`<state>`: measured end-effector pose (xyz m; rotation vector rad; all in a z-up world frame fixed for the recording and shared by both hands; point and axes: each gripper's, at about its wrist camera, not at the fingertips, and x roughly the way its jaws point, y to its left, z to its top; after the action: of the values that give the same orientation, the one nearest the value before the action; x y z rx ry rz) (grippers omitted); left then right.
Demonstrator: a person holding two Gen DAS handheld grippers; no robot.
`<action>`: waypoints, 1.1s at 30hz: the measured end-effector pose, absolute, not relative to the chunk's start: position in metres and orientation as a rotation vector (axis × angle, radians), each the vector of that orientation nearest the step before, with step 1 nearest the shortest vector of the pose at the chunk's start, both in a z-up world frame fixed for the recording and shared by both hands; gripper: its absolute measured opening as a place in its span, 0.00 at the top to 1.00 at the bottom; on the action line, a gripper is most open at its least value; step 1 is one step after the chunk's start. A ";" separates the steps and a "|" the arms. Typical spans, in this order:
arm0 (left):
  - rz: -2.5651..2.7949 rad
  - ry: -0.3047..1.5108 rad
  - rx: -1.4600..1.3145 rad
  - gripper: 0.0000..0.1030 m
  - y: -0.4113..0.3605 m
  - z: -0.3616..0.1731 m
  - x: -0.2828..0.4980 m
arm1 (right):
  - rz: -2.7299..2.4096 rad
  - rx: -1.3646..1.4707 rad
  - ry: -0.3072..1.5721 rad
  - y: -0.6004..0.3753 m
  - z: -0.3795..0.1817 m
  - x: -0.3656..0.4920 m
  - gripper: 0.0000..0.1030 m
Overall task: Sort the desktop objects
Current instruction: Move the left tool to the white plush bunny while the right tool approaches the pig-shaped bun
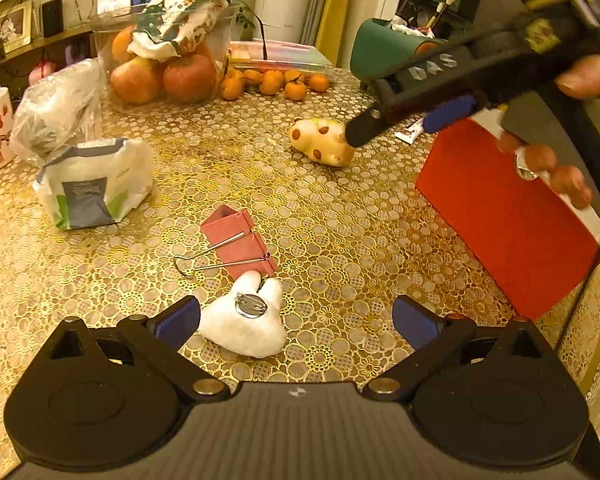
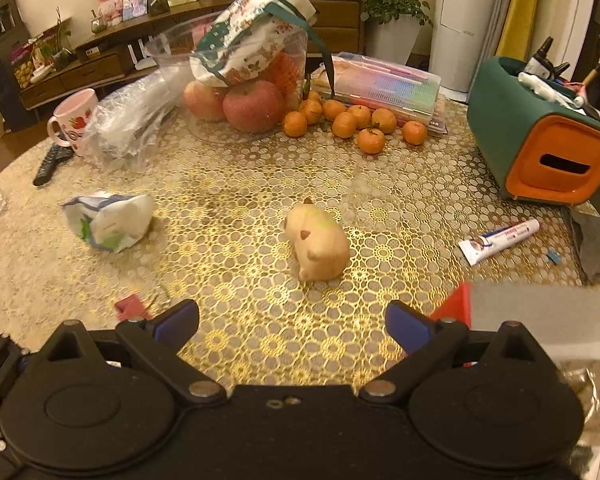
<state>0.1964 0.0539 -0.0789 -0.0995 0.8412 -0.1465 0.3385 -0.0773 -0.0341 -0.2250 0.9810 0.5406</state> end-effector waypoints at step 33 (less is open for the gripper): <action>-0.100 0.802 -0.045 0.34 0.060 -0.107 0.203 | 0.494 -0.278 1.091 -0.023 -0.095 0.414 0.17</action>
<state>0.2029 0.0602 -0.1071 -0.0453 0.8022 -0.1001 0.4135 -0.0232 -0.0950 -0.2780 1.0907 0.4940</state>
